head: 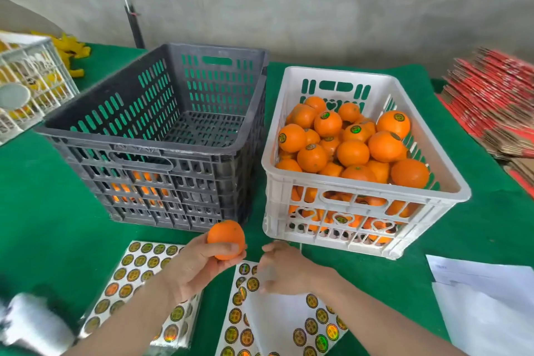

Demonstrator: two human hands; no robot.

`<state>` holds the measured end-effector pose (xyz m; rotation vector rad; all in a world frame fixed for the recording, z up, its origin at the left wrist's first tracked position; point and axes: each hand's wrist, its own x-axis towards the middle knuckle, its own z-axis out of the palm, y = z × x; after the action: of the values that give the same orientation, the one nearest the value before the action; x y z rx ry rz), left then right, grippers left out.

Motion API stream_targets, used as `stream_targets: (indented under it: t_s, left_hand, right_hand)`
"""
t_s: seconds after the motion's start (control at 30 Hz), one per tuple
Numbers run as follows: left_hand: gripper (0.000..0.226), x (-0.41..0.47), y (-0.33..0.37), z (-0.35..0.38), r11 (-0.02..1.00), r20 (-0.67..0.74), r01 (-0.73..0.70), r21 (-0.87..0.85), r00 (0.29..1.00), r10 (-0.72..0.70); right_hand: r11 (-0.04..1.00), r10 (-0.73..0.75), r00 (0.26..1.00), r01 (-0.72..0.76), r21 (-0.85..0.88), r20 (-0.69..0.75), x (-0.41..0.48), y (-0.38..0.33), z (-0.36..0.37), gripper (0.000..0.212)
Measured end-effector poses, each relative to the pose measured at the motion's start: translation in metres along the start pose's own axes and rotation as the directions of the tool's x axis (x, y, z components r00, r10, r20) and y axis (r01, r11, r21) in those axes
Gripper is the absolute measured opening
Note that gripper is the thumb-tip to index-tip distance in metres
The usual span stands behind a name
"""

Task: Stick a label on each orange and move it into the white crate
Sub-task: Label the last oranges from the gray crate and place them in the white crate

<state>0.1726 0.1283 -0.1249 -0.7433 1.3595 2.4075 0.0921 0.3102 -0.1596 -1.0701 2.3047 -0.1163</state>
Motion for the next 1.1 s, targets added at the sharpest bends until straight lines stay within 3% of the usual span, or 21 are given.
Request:
stream_targets:
  t_s: [0.07, 0.17, 0.27, 0.4, 0.53, 0.7, 0.87, 0.97, 1.1]
  left_hand:
    - [0.069, -0.001, -0.003, -0.004, 0.998, 0.001, -0.01, 0.059, 1.0, 0.009]
    - [0.08, -0.001, -0.008, -0.006, 0.991, 0.031, 0.006, 0.134, 0.999, -0.01]
    - [0.082, 0.002, -0.011, -0.003, 0.987, 0.11, 0.053, 0.149, 0.992, -0.07]
    - [0.075, 0.009, -0.008, 0.009, 0.982, 0.134, 0.064, 0.178, 0.987, -0.088]
    - [0.078, 0.018, -0.005, 0.011, 0.982, 0.142, 0.06, 0.181, 0.986, -0.086]
    - [0.089, 0.027, 0.0, 0.01, 0.975, 0.247, 0.033, 0.221, 0.965, -0.088]
    - [0.054, 0.033, 0.004, 0.009, 0.973, 0.321, 0.02, 0.229, 0.943, -0.095]
    - [0.07, 0.034, 0.005, 0.009, 0.966, 0.298, -0.007, 0.259, 0.952, -0.073]
    - [0.086, 0.031, 0.011, 0.011, 0.878, 0.263, -0.159, 0.452, 0.964, 0.039]
  right_hand:
    - [1.0, -0.012, 0.997, 0.013, 0.008, -0.074, 0.004, 0.0, -0.001, 0.039]
    - [0.974, -0.019, 0.979, 0.064, 0.217, -0.204, 0.005, 0.004, -0.008, 0.027]
    - [0.945, 0.024, 0.967, 0.061, 0.32, -0.255, 0.001, 0.005, -0.016, 0.014]
    - [0.958, 0.1, 0.943, -0.004, 0.288, -0.318, -0.002, 0.003, -0.014, 0.021]
    - [0.964, 0.205, 0.738, -0.037, 0.264, -0.643, -0.01, -0.008, 0.0, 0.022]
    - [0.903, 0.342, 0.75, -0.096, 0.418, -0.567, -0.01, -0.025, 0.002, 0.019]
    - [0.852, 0.445, 0.692, -0.131, 0.507, -0.568, -0.009, -0.029, 0.003, 0.011]
    - [0.839, 0.464, 0.665, -0.119, 0.531, -0.584, -0.009, -0.031, 0.006, 0.011]
    - [0.742, 0.53, 0.649, -0.042, 0.669, -0.546, -0.007, -0.032, 0.015, 0.017]
